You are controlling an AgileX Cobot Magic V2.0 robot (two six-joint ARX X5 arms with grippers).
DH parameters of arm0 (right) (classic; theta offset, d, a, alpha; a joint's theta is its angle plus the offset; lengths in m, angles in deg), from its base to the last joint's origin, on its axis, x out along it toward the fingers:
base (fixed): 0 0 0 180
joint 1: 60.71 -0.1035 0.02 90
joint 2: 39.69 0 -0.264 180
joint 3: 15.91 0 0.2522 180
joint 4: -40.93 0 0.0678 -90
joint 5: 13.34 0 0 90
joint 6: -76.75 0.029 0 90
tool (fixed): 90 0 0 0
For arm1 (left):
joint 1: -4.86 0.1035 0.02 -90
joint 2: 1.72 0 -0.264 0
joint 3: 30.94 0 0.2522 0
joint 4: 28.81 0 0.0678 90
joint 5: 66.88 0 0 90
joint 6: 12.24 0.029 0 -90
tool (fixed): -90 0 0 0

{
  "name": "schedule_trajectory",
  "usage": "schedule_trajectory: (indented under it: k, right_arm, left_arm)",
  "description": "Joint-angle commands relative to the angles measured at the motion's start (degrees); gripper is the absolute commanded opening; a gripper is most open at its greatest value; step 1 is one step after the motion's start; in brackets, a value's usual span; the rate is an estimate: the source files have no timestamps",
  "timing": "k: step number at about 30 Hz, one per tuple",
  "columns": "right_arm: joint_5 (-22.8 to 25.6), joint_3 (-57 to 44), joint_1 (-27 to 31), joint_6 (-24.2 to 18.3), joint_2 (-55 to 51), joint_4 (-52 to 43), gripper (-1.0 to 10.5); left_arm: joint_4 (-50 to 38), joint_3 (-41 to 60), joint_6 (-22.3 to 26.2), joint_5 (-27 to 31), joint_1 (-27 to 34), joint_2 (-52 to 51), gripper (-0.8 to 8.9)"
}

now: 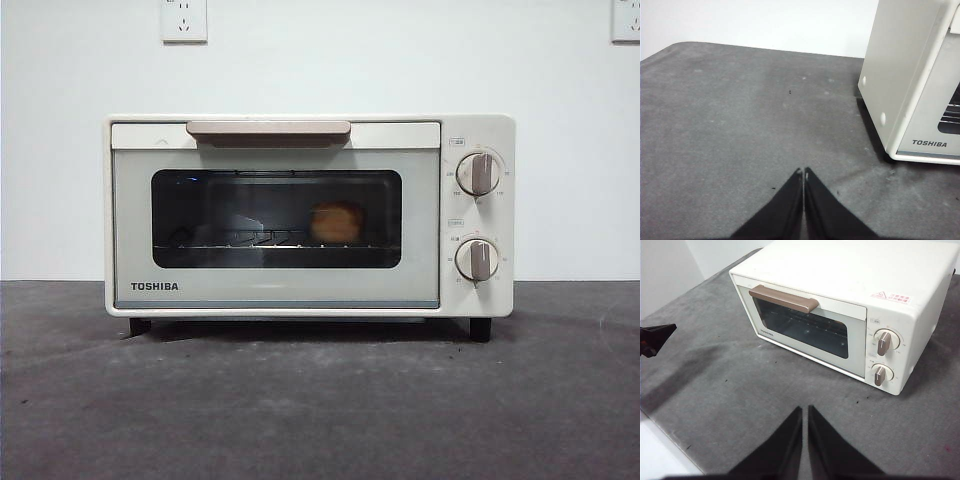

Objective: The left arm flap open the oven, the right arm pick bread and place it into oven, the left arm flap close the oven

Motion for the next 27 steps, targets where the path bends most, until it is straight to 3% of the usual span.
schedule_trajectory:
  k: [1,5,9,14,16,21,27]
  right_arm:
    - [0.3,0.9,0.6,-0.5,0.1,-0.6,0.2]
    - [0.0,0.2,6.3,-0.5,0.2,-0.8,0.2]
    - [0.1,-3.1,17.9,-2.2,-1.2,-1.9,0.2]
    - [-0.4,-12.6,31.3,-13.2,-6.3,-9.0,0.2]
    - [-2.8,-18.2,35.1,-16.7,-8.7,-15.1,0.2]
    - [-8.9,-31.3,40.5,-18.4,-13.5,-29.4,0.2]
    - [-10.5,-45.0,42.6,-18.4,-19.5,-40.7,0.2]
  left_arm:
    - [-0.6,1.2,0.0,0.2,0.0,-0.1,0.1]
    - [-0.6,1.2,0.0,0.2,0.0,-0.1,0.1]
    - [-0.6,1.2,0.0,0.2,0.0,-0.1,0.1]
    - [-0.6,1.2,0.0,0.2,0.0,-0.1,0.1]
    - [-0.6,1.2,0.0,0.2,0.0,-0.1,0.1]
    - [-0.6,1.2,0.0,0.2,0.0,-0.1,0.1]
    - [-0.6,1.2,0.0,0.2,0.0,-0.1,0.1]
